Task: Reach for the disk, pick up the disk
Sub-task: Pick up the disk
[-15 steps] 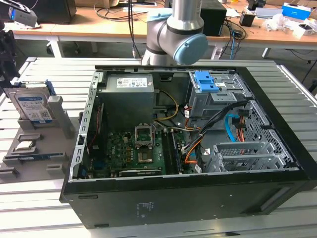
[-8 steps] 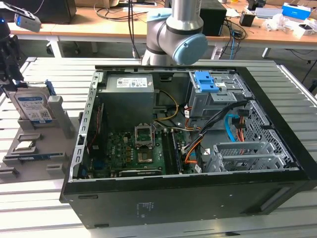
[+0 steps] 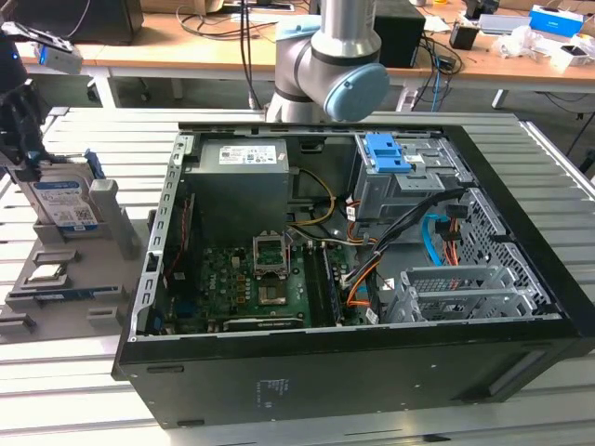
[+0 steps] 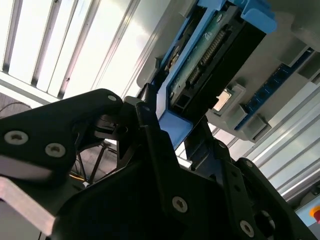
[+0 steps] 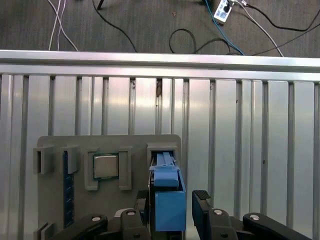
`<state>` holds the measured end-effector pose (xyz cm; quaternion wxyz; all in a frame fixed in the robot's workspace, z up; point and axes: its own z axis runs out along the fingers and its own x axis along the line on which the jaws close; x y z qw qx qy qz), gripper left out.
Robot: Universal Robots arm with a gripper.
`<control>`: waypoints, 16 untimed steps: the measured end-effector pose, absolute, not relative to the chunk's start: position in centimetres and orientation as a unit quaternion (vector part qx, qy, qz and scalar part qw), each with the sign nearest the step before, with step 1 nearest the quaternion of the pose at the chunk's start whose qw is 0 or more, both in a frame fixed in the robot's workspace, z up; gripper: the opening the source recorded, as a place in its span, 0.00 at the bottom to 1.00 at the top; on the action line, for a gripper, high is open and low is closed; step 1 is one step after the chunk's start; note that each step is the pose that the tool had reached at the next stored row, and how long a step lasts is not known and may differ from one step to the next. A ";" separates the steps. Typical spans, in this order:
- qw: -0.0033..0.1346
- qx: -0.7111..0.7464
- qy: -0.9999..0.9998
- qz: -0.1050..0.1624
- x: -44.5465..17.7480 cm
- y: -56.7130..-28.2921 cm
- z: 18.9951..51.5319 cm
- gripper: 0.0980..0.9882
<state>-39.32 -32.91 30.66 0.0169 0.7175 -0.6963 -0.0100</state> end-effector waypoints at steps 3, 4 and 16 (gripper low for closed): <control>0.017 0.721 -0.693 -0.010 -39.3 -32.9 29.5 0.43; 0.017 0.722 -0.692 -0.010 -39.3 -32.9 29.3 0.43; 0.017 0.725 -0.689 -0.009 -39.3 -33.0 28.7 0.43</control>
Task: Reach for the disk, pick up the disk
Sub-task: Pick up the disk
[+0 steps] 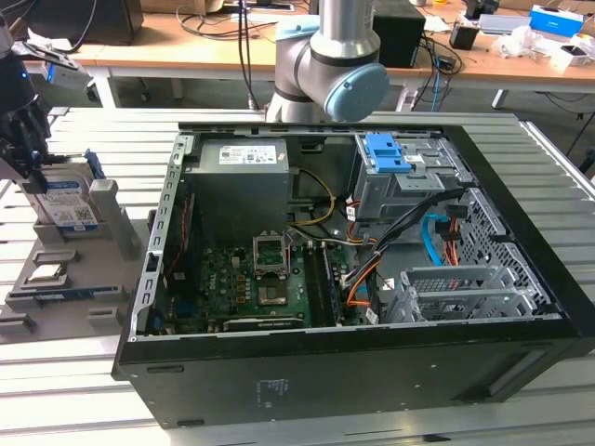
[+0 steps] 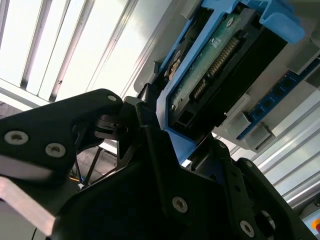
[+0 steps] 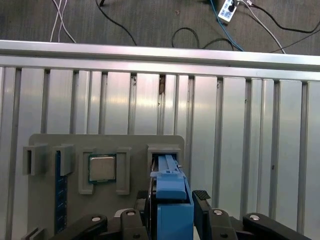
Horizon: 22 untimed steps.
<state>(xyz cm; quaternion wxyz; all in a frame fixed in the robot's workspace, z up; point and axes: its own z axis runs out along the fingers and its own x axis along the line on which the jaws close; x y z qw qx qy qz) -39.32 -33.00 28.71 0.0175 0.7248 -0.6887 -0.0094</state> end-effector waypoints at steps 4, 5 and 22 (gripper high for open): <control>0.017 0.725 -0.688 -0.009 -39.3 -33.0 28.7 0.30; 0.017 0.725 -0.688 -0.009 -39.3 -33.0 28.7 0.30; 0.018 0.727 -0.687 -0.009 -39.3 -33.0 29.3 0.30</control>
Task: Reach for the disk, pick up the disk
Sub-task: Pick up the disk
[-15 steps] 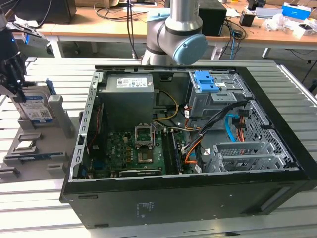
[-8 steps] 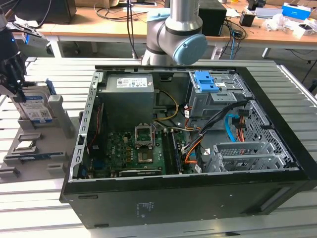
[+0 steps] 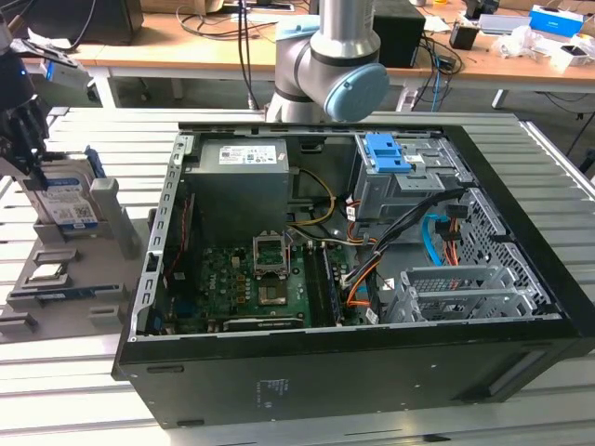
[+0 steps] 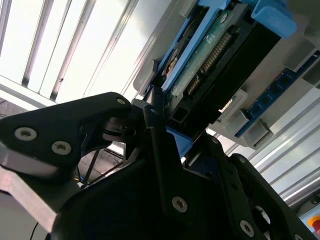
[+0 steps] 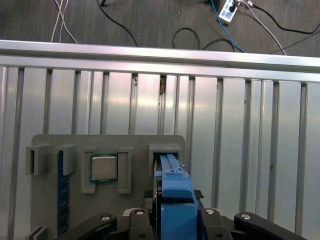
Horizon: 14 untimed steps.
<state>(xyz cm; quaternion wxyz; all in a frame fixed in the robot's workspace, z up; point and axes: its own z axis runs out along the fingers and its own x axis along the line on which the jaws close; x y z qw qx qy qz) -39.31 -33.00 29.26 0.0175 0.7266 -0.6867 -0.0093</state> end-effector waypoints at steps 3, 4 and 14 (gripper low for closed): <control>0.017 0.727 -0.687 -0.009 -39.3 -33.0 30.2 0.30; 0.018 0.727 -0.687 -0.009 -39.3 -33.0 30.3 0.30; 0.018 0.727 -0.687 -0.009 -39.3 -32.9 32.8 0.30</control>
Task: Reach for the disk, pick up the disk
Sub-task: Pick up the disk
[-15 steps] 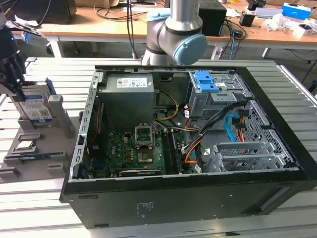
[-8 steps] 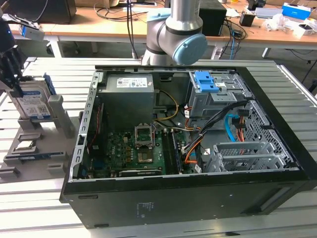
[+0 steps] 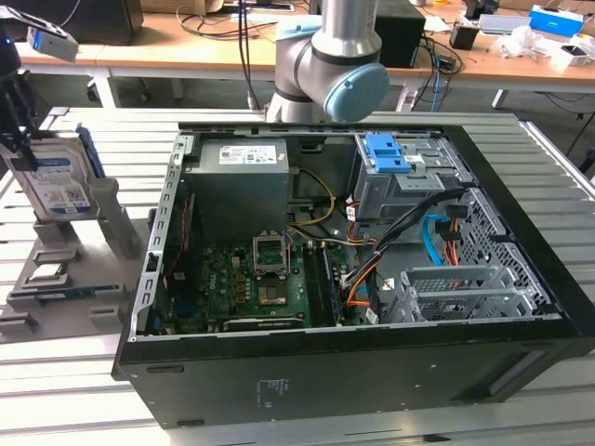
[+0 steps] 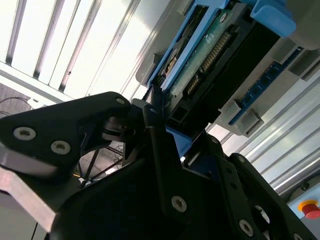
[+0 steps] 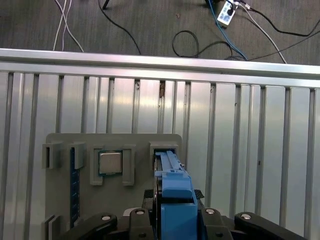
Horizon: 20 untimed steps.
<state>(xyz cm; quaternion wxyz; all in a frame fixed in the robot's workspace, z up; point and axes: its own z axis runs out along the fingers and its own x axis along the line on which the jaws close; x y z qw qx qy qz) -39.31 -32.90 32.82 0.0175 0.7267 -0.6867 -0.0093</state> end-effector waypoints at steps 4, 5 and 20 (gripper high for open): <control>0.018 0.727 -0.687 -0.009 -39.3 -32.8 34.6 0.30; 0.018 0.727 -0.687 -0.009 -39.3 -32.8 34.8 0.30; 0.018 0.727 -0.687 -0.009 -39.3 -32.6 40.0 0.30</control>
